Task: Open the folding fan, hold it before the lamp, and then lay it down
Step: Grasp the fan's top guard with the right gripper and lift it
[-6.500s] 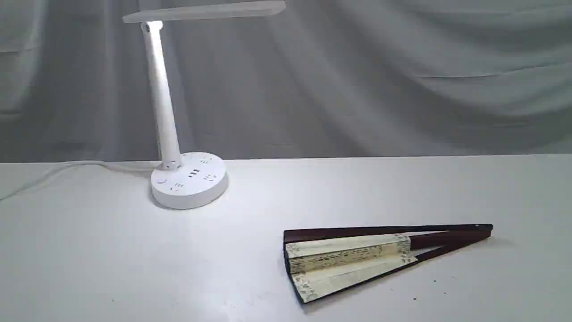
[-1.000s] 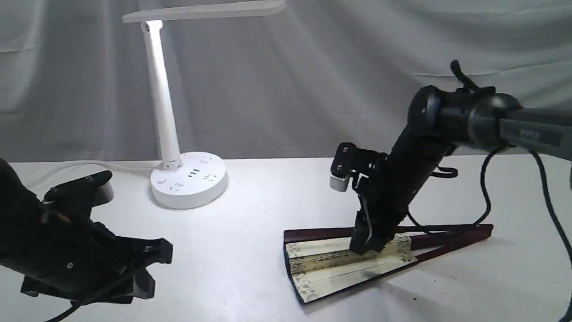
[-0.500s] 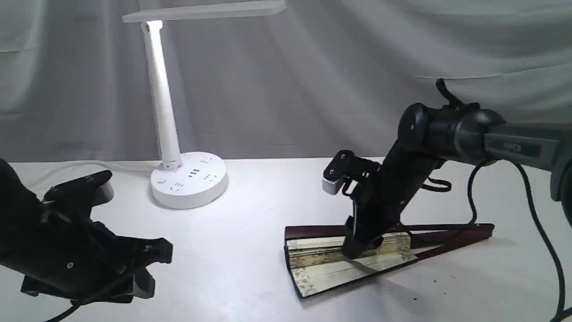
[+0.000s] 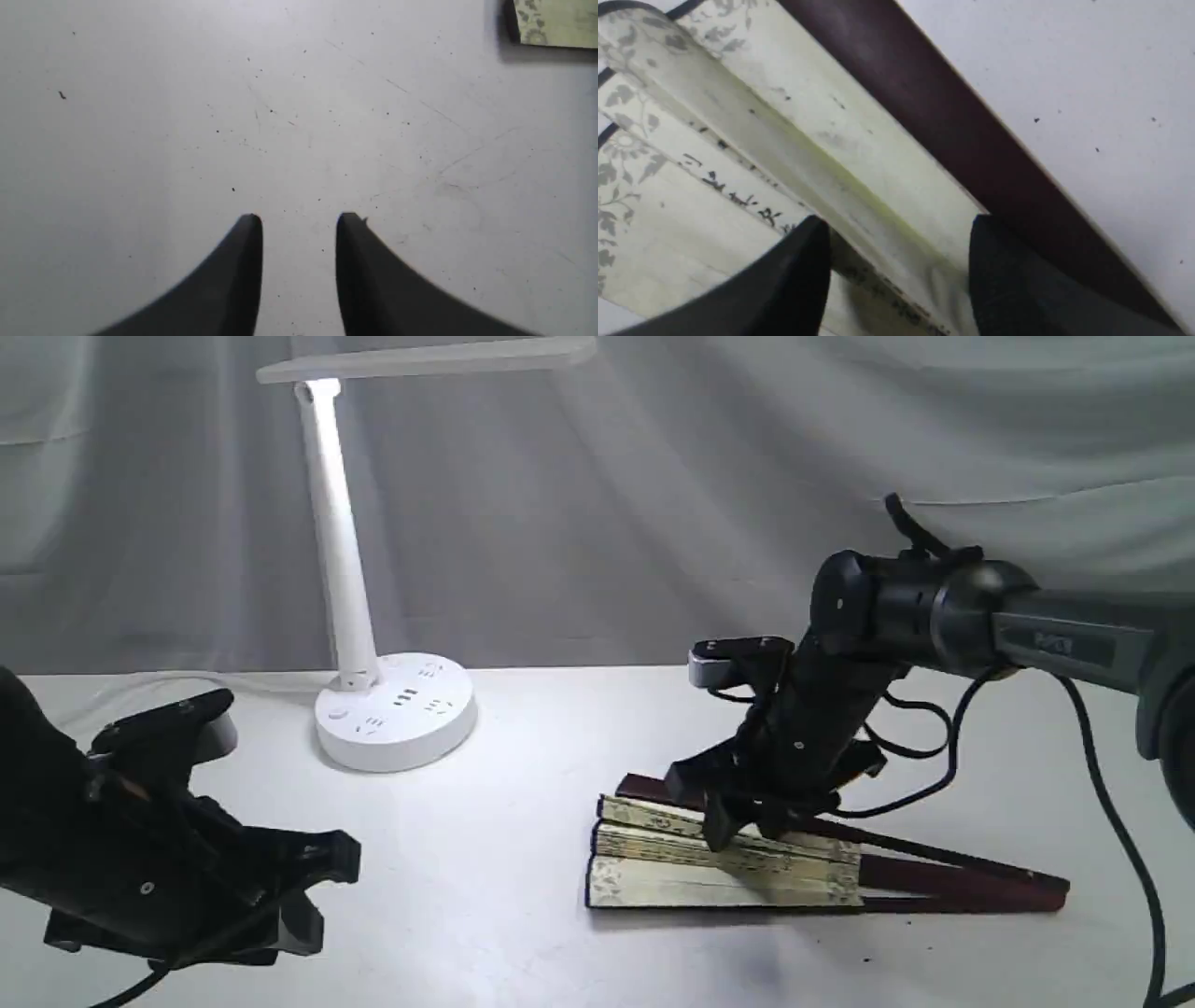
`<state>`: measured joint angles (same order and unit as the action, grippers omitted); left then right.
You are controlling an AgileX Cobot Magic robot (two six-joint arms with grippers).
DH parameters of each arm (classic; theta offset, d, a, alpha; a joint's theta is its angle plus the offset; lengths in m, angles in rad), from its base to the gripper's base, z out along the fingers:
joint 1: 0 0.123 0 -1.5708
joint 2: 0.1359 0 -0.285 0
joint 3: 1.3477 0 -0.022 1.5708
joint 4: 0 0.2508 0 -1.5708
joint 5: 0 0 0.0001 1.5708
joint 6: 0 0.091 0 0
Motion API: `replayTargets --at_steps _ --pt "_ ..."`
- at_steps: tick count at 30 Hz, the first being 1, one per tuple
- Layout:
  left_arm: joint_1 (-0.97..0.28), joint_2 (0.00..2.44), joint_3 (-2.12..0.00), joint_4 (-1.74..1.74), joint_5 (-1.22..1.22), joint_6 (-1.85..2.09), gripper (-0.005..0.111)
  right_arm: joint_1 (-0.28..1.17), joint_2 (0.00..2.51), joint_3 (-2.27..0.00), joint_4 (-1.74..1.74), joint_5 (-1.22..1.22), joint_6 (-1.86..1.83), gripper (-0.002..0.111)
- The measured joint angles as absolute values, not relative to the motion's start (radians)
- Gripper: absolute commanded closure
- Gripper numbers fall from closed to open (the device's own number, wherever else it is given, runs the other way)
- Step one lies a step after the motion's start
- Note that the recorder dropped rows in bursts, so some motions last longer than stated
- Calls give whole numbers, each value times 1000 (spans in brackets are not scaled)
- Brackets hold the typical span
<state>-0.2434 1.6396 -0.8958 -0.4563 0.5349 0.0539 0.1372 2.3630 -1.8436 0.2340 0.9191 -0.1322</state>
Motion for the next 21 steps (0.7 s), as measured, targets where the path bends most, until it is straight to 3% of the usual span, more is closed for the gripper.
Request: replayTargets --at_steps 9,21 --pt "-243 1640 -896 -456 535 54 79 161 2363 -1845 296 917 130 61" --pt "-243 1640 -896 -490 554 54 79 159 2311 -1927 340 969 32 61"
